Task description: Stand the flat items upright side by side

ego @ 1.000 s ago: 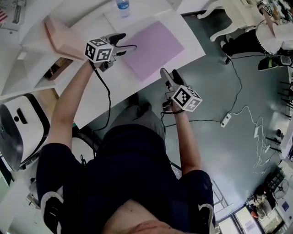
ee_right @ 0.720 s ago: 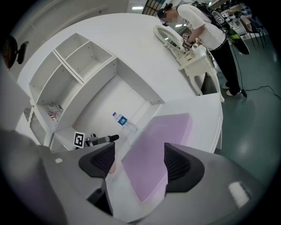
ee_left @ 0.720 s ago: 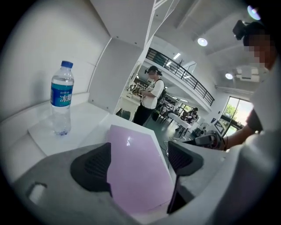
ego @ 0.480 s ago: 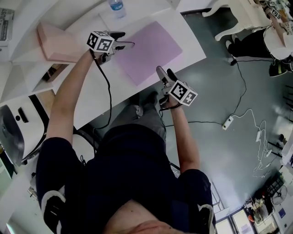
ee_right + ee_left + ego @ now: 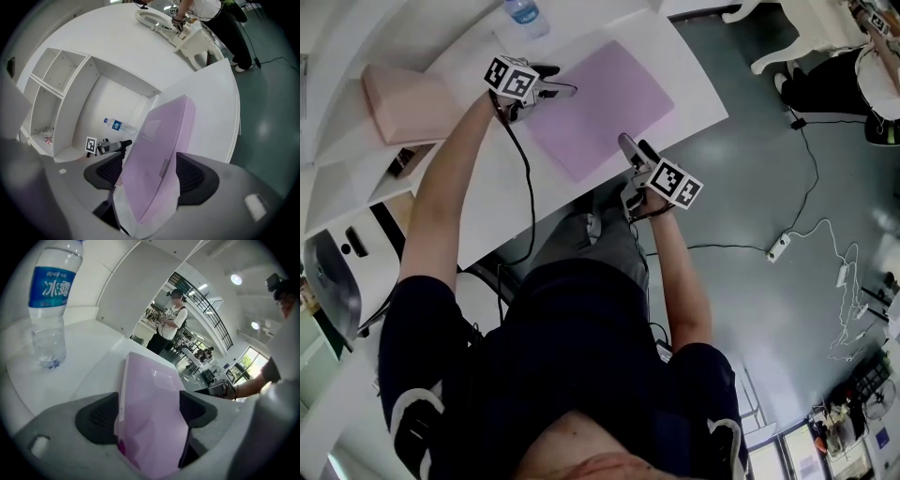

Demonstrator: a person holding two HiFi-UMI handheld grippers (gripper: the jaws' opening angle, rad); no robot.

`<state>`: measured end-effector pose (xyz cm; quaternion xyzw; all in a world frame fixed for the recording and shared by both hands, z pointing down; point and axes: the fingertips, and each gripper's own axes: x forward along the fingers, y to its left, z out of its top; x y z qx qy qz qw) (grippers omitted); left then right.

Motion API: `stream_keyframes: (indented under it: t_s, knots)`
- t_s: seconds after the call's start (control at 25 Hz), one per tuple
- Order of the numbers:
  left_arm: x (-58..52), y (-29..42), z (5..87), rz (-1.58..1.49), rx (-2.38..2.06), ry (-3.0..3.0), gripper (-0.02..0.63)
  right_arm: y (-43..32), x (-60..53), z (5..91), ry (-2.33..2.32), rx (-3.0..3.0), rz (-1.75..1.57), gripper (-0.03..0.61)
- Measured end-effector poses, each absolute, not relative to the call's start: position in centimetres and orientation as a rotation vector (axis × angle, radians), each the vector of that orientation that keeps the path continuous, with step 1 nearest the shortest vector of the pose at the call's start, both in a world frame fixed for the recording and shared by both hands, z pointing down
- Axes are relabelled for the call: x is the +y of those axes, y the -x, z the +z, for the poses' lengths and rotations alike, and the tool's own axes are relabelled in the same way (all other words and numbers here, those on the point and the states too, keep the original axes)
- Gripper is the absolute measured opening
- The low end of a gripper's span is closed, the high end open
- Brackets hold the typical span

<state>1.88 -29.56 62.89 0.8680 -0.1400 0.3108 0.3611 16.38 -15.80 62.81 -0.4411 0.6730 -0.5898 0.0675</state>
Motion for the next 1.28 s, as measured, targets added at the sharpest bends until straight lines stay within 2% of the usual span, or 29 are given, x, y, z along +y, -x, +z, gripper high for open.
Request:
stream_keyframes:
  t_s: [0.68,1.28]
  knots:
    - [-29.2,-4.5,67.2,0.968,-0.19,-2.152,0.422,-17.3,-16.6,66.9,1.261,1.864,-1.879,0.359]
    - [-28.4,-4.8,68.3,1.057,-0.148,-2.154,0.416,-17.2,-17.0,66.8,1.136,1.822,-1.895,0.336]
